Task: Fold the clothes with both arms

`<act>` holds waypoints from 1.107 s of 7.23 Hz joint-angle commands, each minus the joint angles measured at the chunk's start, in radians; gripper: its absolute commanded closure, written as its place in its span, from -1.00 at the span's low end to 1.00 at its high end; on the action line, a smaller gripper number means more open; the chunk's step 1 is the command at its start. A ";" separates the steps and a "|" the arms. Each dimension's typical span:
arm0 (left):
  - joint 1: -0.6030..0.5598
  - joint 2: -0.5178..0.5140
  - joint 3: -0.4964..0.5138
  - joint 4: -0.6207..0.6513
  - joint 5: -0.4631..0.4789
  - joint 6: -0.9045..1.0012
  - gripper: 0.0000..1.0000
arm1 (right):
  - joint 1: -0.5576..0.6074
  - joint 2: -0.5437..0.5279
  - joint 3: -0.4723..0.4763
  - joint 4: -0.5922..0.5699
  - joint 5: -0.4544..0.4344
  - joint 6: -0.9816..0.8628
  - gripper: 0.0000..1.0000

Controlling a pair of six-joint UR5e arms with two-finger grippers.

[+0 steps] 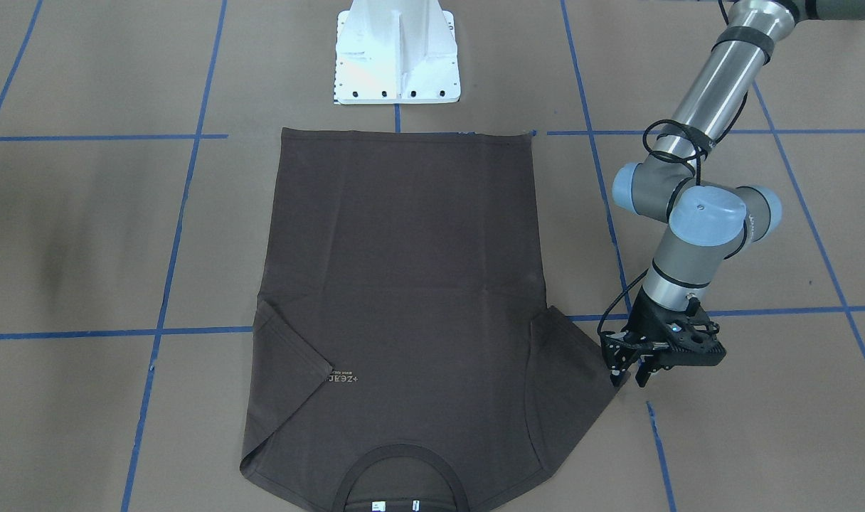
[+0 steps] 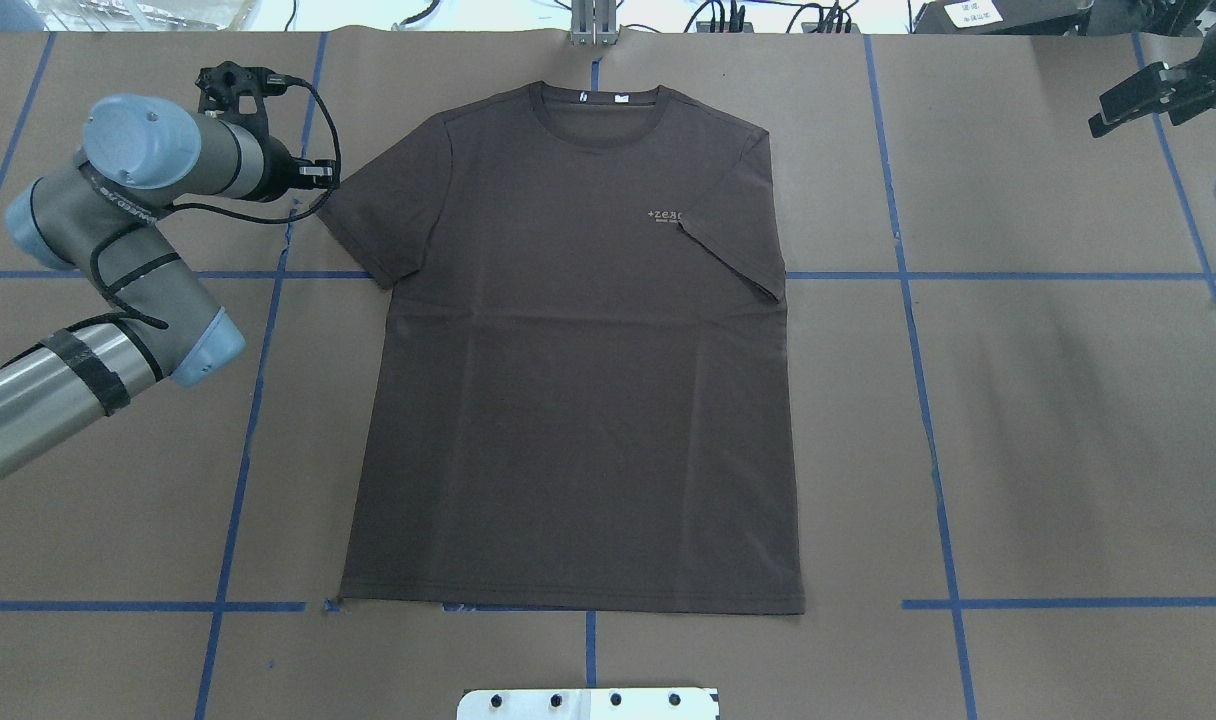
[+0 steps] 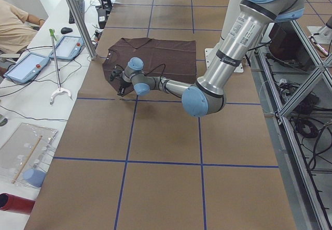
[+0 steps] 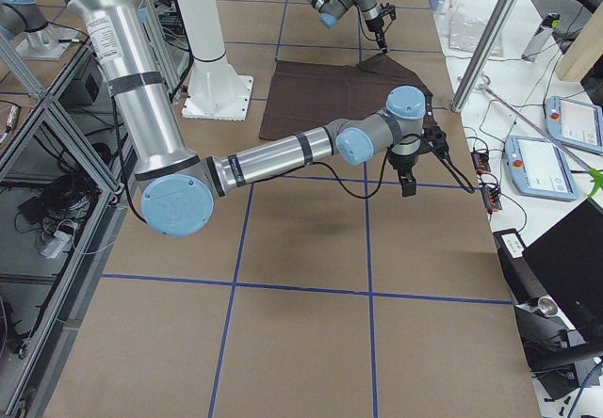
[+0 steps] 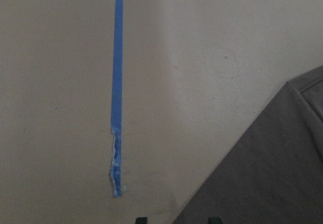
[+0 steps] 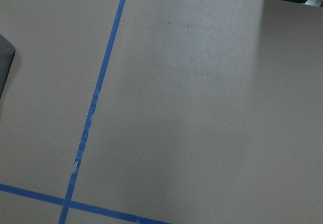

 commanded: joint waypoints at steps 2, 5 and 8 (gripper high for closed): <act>0.017 -0.003 0.015 -0.001 0.009 -0.008 0.08 | 0.001 0.000 0.000 0.000 -0.003 -0.001 -1.00; 0.022 -0.001 0.015 -0.001 0.009 -0.007 0.08 | 0.001 -0.002 0.000 0.001 -0.003 0.000 -1.00; 0.022 -0.004 0.013 0.001 0.010 -0.019 1.00 | -0.001 -0.002 -0.001 -0.001 -0.003 0.000 -1.00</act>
